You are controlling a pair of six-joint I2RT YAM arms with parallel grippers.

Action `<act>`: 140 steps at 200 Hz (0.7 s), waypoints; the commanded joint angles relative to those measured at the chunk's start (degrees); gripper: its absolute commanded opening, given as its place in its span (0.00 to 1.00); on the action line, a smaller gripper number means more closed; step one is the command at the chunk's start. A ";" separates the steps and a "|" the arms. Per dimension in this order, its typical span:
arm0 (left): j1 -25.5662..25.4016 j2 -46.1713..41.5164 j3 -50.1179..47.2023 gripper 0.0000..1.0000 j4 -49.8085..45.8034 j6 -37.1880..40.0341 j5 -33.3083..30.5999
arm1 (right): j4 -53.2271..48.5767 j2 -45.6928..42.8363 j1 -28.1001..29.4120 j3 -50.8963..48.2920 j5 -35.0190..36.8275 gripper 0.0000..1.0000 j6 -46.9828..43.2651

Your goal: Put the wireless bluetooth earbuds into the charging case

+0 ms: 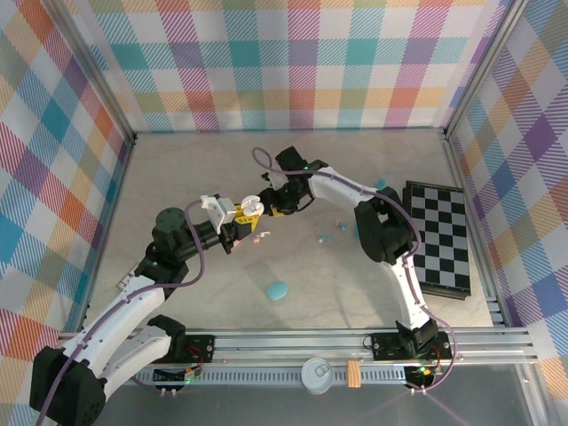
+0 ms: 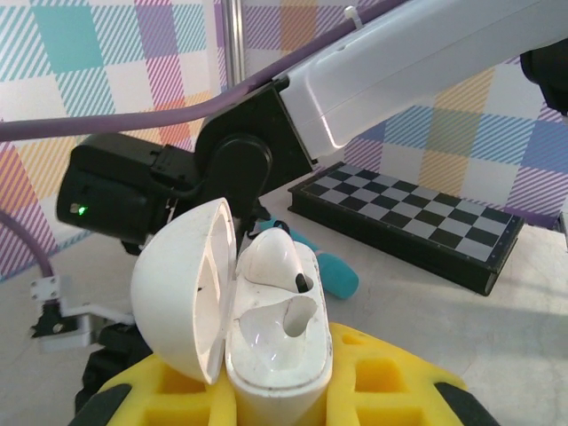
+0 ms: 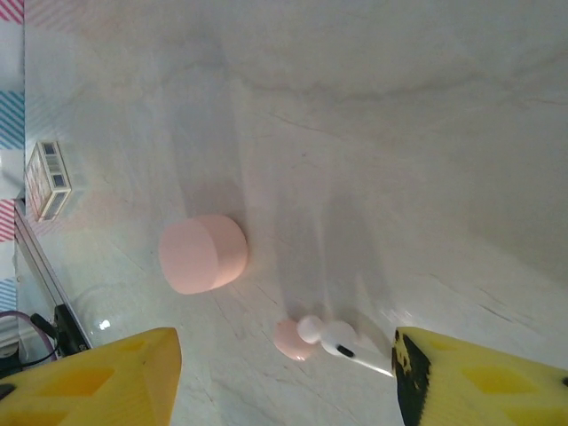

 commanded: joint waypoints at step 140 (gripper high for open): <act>0.04 1.32 2.52 0.00 -2.07 0.91 -1.85 | -6.23 4.59 3.36 1.64 1.18 0.61 -5.92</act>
